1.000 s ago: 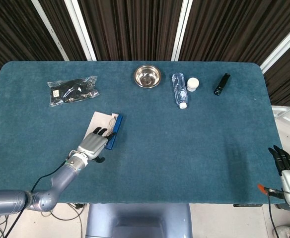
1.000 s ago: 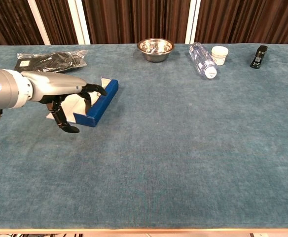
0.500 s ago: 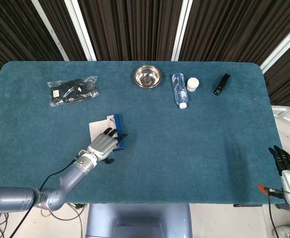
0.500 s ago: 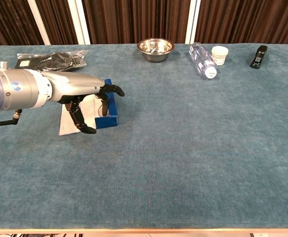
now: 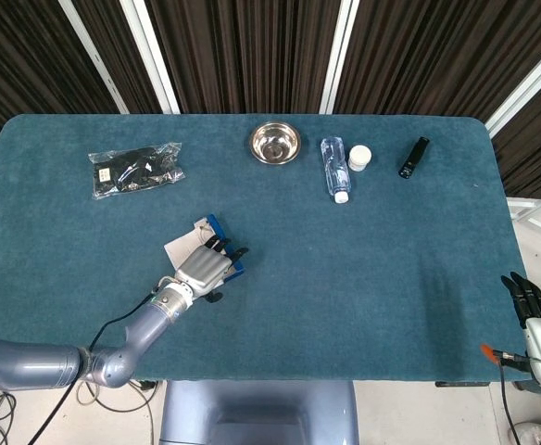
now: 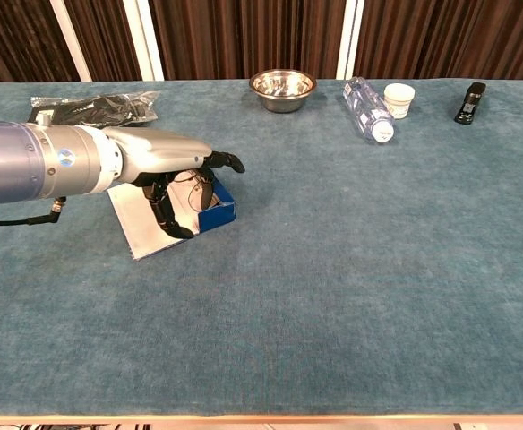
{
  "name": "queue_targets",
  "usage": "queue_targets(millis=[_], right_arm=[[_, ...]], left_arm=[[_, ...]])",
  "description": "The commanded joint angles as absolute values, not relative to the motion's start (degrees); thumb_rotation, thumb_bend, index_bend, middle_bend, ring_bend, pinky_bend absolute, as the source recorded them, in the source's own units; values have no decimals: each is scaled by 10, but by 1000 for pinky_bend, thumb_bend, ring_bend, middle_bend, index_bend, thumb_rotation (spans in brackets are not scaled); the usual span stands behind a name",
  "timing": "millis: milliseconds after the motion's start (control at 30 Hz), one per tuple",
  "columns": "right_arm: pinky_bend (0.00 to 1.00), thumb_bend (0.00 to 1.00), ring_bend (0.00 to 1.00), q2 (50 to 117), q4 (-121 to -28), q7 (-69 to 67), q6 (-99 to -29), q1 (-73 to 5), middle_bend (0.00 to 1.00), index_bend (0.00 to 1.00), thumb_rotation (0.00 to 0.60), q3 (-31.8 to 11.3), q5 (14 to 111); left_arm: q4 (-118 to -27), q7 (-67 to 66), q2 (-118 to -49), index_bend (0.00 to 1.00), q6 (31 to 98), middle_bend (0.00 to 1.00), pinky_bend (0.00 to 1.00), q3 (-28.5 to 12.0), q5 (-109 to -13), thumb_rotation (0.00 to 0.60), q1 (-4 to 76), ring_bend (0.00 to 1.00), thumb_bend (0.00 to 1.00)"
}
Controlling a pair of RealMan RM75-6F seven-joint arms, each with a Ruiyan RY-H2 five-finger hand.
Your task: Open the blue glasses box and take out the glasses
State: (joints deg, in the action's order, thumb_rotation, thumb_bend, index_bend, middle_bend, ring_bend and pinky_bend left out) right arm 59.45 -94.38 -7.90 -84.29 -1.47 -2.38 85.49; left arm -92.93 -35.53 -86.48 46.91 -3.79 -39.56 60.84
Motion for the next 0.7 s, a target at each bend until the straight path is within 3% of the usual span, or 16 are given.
queue_targets(millis=[33, 700], right_arm=[[199, 196, 0, 594, -944, -79, -843, -15, 0, 0, 600, -24, 855], [199, 196, 0, 594, -945, -81, -842, -15, 0, 0, 600, -24, 854]], left_arm=[[-922, -356, -870, 9, 470, 336, 18, -39, -394, 600, 612, 0, 225], [-863, -358, -906, 9, 470, 337, 18, -50, -370, 600, 635, 0, 225]])
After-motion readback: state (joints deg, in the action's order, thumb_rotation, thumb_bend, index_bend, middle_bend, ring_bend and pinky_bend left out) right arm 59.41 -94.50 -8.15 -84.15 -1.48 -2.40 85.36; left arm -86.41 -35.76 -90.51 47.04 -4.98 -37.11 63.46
